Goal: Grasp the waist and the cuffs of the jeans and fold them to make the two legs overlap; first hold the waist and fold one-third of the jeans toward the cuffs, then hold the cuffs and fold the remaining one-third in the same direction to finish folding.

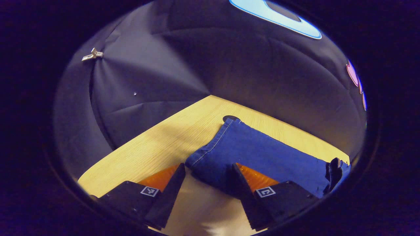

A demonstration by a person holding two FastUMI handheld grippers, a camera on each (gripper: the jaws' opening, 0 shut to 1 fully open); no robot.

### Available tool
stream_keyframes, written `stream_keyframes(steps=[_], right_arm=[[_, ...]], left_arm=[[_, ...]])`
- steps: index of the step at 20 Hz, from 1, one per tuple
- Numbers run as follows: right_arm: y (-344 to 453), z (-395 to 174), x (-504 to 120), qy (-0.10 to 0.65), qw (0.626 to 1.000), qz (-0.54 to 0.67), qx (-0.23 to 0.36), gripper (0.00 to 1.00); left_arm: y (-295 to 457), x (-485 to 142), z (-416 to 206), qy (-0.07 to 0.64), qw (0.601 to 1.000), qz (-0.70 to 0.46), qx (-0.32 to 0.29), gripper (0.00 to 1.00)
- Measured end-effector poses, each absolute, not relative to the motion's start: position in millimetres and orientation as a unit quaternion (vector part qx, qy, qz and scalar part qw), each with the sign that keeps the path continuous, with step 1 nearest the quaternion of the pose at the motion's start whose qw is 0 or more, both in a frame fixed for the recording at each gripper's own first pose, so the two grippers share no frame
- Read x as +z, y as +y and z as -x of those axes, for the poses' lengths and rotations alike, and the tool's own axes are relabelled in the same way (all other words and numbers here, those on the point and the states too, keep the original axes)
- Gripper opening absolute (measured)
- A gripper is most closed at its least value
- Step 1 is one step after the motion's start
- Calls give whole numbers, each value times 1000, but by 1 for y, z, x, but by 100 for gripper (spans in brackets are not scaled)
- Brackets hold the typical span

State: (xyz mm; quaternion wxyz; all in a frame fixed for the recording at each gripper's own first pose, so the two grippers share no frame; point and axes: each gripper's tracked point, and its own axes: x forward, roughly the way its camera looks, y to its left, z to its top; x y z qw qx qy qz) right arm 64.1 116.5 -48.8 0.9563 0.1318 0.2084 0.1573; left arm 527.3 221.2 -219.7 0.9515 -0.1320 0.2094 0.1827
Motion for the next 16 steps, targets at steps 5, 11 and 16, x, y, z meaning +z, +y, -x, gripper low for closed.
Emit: stream_keyframes(steps=[5,11,16], right_arm=[[119,-56,-58,229,949,-139,167,97],[109,-54,-64,241,947,-143,156,97],[95,-58,-55,227,954,-135,143,97]], left_arm=[[195,-219,-534,212,950,184,138,56],[190,-218,-543,188,951,218,116,12],[183,-189,-544,151,952,242,110,6]])
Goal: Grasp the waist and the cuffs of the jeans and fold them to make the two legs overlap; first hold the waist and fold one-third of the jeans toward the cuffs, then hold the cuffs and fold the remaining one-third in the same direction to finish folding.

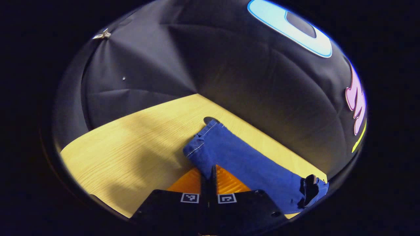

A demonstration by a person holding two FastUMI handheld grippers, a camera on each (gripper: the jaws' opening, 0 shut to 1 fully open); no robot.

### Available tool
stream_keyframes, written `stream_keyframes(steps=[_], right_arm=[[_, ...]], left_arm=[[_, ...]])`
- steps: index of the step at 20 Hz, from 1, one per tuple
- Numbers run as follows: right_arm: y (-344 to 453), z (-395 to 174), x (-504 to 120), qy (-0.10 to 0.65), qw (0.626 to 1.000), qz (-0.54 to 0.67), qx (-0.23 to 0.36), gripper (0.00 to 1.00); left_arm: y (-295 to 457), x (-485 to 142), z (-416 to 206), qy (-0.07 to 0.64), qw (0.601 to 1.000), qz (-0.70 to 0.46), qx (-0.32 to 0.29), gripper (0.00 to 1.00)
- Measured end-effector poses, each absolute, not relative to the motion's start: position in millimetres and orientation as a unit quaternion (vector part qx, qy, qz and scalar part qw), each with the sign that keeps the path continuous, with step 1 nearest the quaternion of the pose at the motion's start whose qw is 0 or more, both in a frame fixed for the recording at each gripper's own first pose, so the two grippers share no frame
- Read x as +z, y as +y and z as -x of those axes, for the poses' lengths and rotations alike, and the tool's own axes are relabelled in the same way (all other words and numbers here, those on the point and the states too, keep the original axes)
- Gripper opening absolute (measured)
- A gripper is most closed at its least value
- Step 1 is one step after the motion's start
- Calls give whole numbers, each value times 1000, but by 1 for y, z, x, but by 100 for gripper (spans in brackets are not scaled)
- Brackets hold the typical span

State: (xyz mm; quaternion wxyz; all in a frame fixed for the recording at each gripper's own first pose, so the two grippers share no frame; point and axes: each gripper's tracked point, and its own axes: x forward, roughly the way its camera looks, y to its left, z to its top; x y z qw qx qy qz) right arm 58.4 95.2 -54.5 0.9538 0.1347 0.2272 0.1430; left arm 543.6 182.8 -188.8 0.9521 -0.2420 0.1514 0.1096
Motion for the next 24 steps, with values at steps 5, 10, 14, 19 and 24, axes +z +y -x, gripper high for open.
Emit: stream_keyframes(steps=[5,10,14,19,24], right_arm=[[70,-61,-48,222,959,-131,119,97],[36,-58,-33,221,963,-121,95,97],[-2,-56,-14,220,967,-105,77,97],[-57,-45,5,217,971,-90,46,97],[-93,-31,0,222,968,-111,13,97]], left_arm=[[156,-134,-537,120,967,208,90,6],[95,-58,-521,76,975,201,56,6],[28,1,-502,55,983,174,20,6],[-83,42,-484,62,994,87,-28,6],[-239,0,-490,113,985,39,-122,6]])
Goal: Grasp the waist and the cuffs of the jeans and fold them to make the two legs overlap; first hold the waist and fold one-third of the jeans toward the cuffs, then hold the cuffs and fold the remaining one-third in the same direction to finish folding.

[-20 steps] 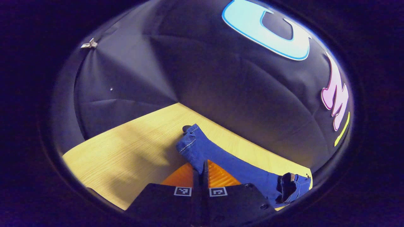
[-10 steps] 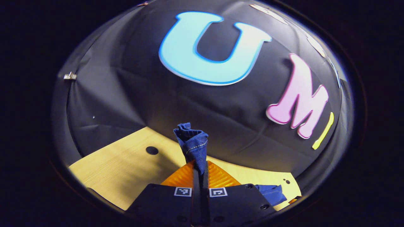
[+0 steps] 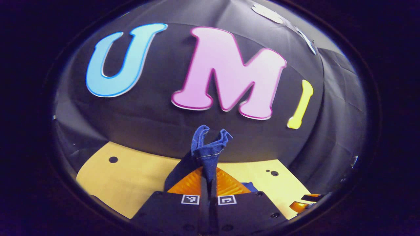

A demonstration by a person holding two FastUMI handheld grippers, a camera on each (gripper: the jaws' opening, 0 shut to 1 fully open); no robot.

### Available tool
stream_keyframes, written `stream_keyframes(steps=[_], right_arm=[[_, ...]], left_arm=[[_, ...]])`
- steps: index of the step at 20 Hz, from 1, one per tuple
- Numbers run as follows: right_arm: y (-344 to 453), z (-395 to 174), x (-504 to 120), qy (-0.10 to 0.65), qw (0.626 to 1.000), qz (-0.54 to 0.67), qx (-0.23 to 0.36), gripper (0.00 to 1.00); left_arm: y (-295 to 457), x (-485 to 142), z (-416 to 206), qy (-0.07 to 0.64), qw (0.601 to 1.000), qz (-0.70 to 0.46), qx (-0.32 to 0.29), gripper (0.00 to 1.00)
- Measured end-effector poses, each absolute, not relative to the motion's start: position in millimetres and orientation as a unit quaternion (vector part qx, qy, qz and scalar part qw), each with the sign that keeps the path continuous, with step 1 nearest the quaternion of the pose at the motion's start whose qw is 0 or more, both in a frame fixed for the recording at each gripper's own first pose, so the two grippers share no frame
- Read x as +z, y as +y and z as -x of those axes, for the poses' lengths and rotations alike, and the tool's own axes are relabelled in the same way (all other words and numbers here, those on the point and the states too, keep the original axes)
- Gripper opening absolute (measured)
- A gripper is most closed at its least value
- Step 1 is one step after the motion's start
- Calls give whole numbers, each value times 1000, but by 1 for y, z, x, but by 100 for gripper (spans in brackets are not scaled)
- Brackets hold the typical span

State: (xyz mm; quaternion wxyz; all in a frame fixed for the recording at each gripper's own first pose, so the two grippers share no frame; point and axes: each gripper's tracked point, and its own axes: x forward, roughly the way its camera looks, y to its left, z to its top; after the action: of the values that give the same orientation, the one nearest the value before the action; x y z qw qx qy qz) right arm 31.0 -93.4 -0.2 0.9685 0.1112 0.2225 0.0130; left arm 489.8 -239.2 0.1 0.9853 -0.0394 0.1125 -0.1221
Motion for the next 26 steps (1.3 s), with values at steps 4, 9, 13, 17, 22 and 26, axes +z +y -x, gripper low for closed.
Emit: stream_keyframes(steps=[4,9,13,17,22,26], right_arm=[[-115,-14,-5,228,965,-131,-10,97],[-115,12,-15,242,960,-139,-15,97],[-117,32,-16,245,959,-143,-21,97],[-116,44,12,225,964,-136,-33,97],[-78,61,70,193,973,-126,-8,97],[-45,88,125,159,982,-101,23,97]], left_arm=[[-330,-92,-499,177,968,-13,-176,6],[-360,-157,-522,226,958,-47,-169,8],[-375,-178,-502,238,951,9,-198,58],[-342,-144,-474,208,959,53,-187,98],[-266,-64,-386,139,974,64,-168,97],[-204,0,-314,83,984,65,-141,97]])
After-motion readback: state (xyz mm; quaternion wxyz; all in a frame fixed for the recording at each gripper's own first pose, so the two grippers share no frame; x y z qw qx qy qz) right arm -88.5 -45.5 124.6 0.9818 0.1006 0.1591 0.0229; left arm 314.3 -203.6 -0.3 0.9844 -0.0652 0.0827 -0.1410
